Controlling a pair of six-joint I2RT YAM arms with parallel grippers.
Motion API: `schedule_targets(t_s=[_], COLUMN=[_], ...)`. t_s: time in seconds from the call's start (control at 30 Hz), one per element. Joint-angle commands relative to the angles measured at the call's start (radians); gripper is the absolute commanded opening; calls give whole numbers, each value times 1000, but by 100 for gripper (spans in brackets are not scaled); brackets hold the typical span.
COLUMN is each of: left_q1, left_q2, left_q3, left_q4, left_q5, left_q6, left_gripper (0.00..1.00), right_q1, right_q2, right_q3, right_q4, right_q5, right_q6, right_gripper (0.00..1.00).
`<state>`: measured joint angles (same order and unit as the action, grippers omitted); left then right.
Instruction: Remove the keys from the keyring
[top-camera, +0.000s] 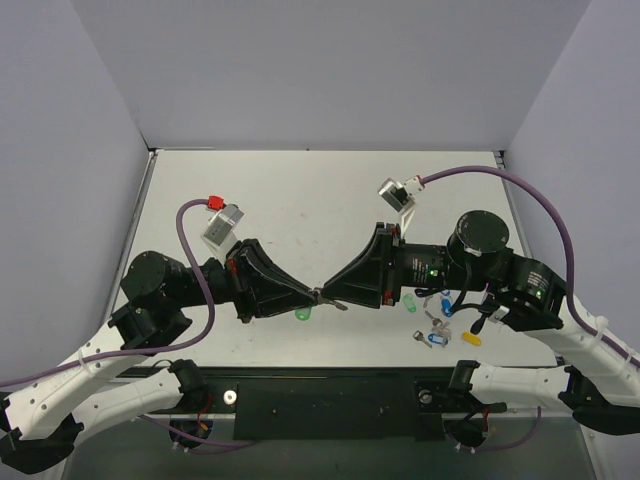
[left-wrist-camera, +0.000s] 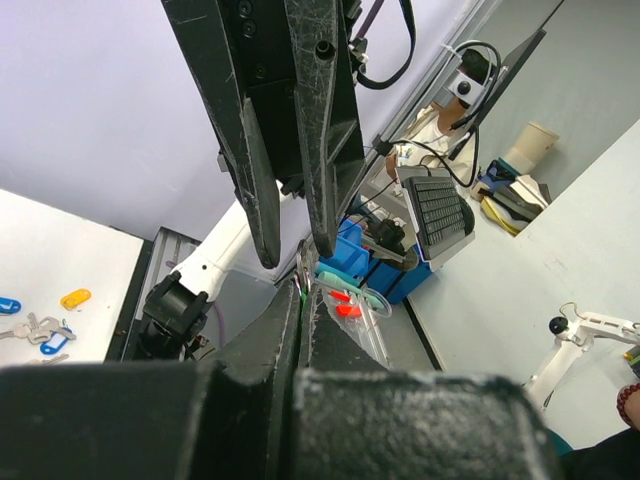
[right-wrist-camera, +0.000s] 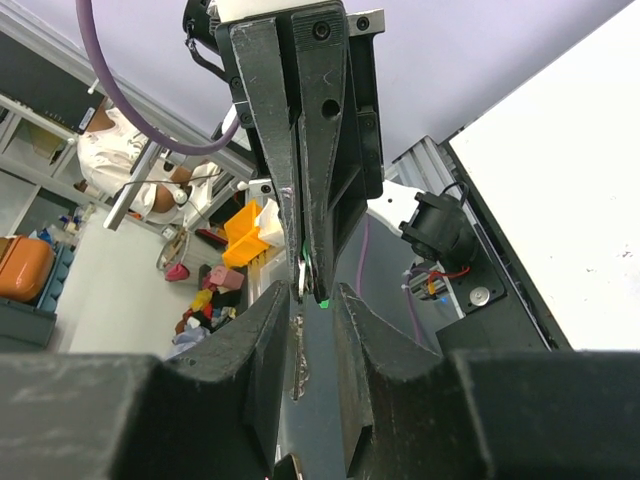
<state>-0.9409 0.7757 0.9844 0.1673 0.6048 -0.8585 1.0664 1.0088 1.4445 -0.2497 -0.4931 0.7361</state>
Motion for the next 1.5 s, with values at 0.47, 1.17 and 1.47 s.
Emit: schedule_targets(t_s=[0.47,1.17,1.47], left_q1=[-3,-3,-2], left_q2=[-13,-3,-49], left_q3=[37,36,74], left_q4=[46,46,-87], left_q5=[-37,-43,-102], left_q6=[-33,-48,27], left_gripper=[0,0,77], right_q1=[14,47,47], right_q2=[36,37,-19], right_q3=[34,-6,-13], right_q4=[90,79,33], right_q5=[-35,-35,45], right_q6=[16,3,-41], right_gripper=[18,0,0])
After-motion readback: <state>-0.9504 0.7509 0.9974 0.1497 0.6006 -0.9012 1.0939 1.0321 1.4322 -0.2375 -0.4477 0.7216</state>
